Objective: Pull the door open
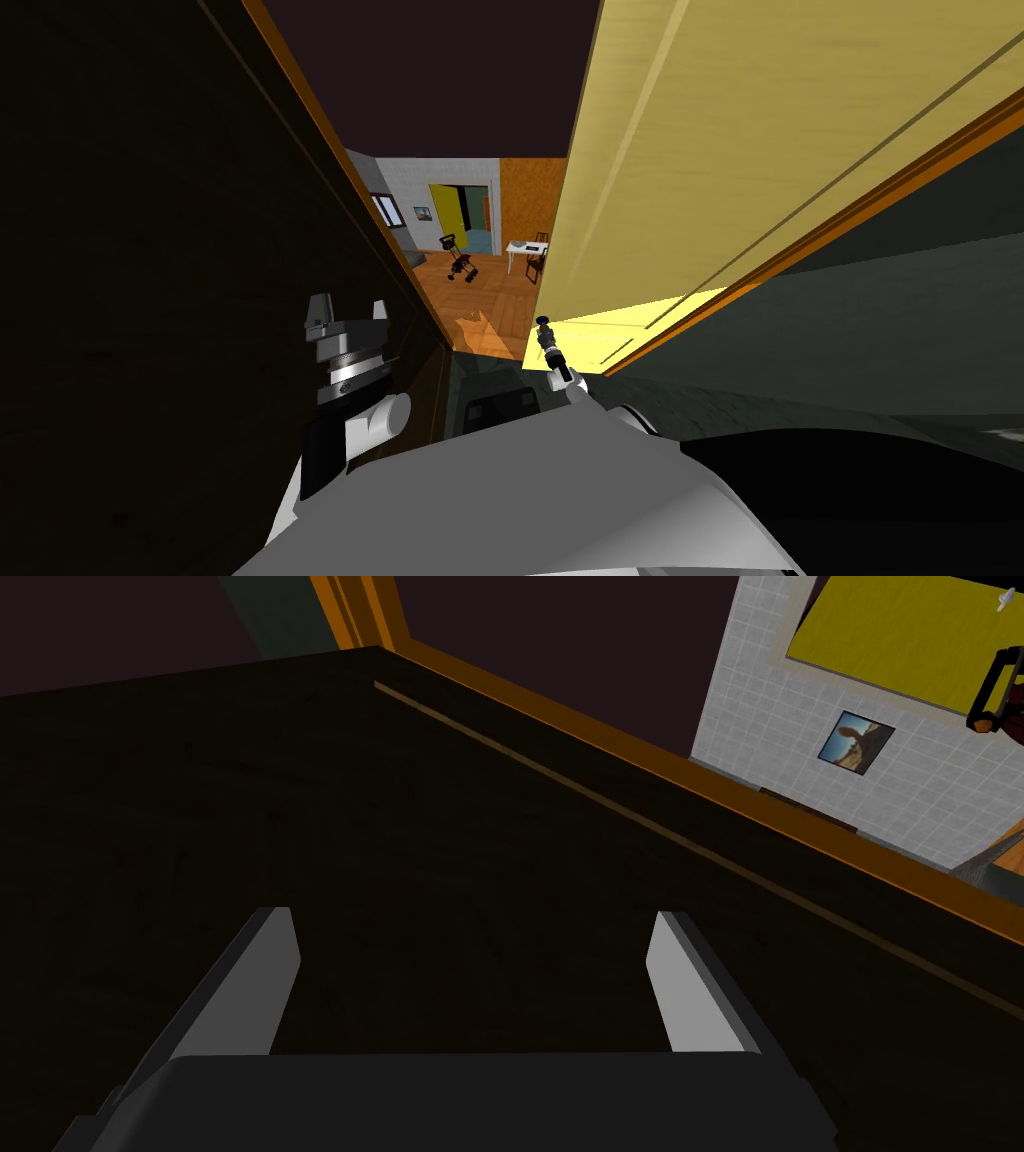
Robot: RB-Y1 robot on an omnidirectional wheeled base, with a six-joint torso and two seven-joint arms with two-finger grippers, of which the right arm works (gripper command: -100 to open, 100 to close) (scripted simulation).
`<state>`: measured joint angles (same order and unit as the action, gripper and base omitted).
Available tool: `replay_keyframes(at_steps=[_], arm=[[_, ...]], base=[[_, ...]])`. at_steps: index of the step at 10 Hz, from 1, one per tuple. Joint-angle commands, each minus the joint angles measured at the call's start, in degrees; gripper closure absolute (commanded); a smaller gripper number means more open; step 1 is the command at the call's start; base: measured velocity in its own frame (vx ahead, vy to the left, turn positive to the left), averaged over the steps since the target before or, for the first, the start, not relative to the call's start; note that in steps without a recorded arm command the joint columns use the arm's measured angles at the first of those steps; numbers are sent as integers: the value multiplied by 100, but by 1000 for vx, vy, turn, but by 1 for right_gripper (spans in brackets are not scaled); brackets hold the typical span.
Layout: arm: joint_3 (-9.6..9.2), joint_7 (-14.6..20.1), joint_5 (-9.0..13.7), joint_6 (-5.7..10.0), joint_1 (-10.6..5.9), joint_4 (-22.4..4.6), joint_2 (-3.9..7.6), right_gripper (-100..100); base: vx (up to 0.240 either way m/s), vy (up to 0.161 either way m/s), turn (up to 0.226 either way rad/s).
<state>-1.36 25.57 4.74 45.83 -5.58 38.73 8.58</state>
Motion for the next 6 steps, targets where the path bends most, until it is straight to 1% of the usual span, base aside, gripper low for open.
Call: replay_keyframes(at_steps=[1,2,3,4,5,6], arm=[[-2,182,36,-15,6,-11,1,100],[-9,400,97,-8,-7,-32,13,100],[-9,420,97,-8,-7,-32,13,100],[-15,649,156,-1,-19,-53,25,100],[-22,791,214,6,-32,-73,37,100],[-22,895,214,6,-32,-73,37,100]], base=[[-28,1,18],[-36,-2,30],[-27,1,25],[-25,1,40],[-40,-5,50],[-34,-1,22]])
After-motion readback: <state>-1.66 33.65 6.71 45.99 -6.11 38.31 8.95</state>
